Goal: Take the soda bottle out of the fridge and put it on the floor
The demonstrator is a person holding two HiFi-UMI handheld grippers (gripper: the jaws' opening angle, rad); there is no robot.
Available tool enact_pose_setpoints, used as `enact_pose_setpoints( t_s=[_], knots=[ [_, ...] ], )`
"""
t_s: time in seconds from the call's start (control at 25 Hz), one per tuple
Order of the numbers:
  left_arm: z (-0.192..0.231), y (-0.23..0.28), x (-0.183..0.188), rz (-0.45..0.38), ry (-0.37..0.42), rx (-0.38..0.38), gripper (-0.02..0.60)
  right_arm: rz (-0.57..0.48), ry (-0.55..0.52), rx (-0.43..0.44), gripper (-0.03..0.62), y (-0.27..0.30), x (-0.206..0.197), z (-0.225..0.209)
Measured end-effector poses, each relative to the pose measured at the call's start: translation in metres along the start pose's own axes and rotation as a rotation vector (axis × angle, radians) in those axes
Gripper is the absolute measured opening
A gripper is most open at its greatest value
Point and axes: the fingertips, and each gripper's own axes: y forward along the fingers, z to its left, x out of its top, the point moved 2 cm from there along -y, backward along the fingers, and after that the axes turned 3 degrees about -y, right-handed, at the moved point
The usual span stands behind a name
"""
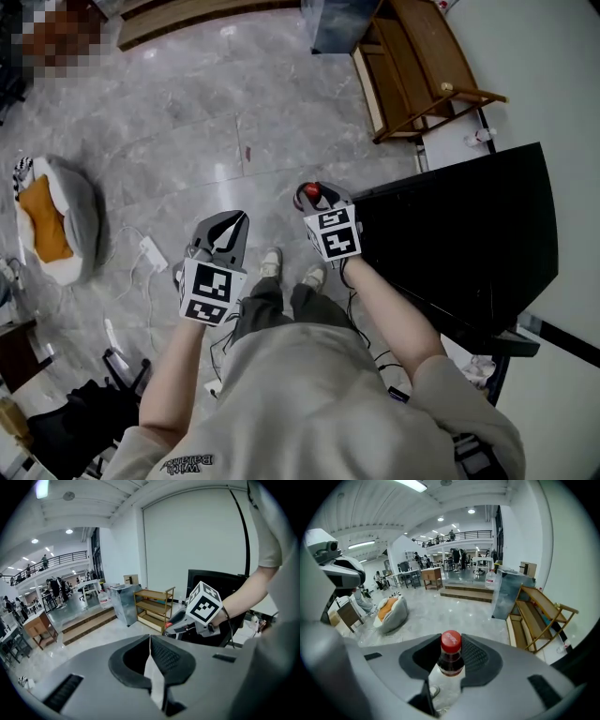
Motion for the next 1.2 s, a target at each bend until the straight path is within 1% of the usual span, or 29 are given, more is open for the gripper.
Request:
enact_pose_setpoints(
  t_s=[0.08, 0.24, 0.32, 0.44, 0.52, 0.72, 0.92, 1.04, 1.16, 1.2],
  knots=[
    [0.001, 0.014, -0.01, 0.024, 0.007, -0.005, 0.008, 0.025, 0.013, -0.003, 0.11, 0.01, -0.01, -0.003],
    [0.01, 0.05, -0.037, 0.065, 0.026, -0.027, 0.008, 0.065, -0.001, -0.019, 0.112, 0.04, -0.024, -0.007],
    [0.015, 0.067, -0.05, 0.06, 0.001, -0.047, 0.008, 0.083, 0.0, -0.017, 0.112, 0.056, -0.033, -0.007],
    [0.017, 0.091, -0.066, 0.041, -0.027, -0.06, 0.008, 0.128, 0.014, -0.015, 0.111, 0.079, -0.061, -0.01],
    [0.021, 0.114, -0.081, 0.062, -0.027, -0.064, 0.008, 0.153, 0.021, -0.018, 0.112, 0.1, -0.076, -0.015],
    [0.016, 0.166, -0.138, 0.128, -0.041, -0.106, 0.008, 0.195, 0.057, -0.007, 0.112, 0.146, -0.116, -0.014],
    [0.01, 0.217, -0.194, 0.192, -0.053, -0.154, 0.008, 0.235, 0.067, 0.014, 0.112, 0.192, -0.154, -0.005],
    [0.015, 0.25, -0.227, 0.219, -0.083, -0.171, 0.008, 0.256, 0.073, 0.021, 0.112, 0.222, -0.175, 0.002],
    [0.015, 0.273, -0.263, 0.261, -0.136, -0.192, 0.008, 0.278, 0.075, 0.044, 0.112, 0.246, -0.2, 0.014],
    [0.016, 0.282, -0.274, 0.273, -0.139, -0.197, 0.008, 0.285, 0.07, 0.051, 0.112, 0.255, -0.208, 0.016]
  ],
)
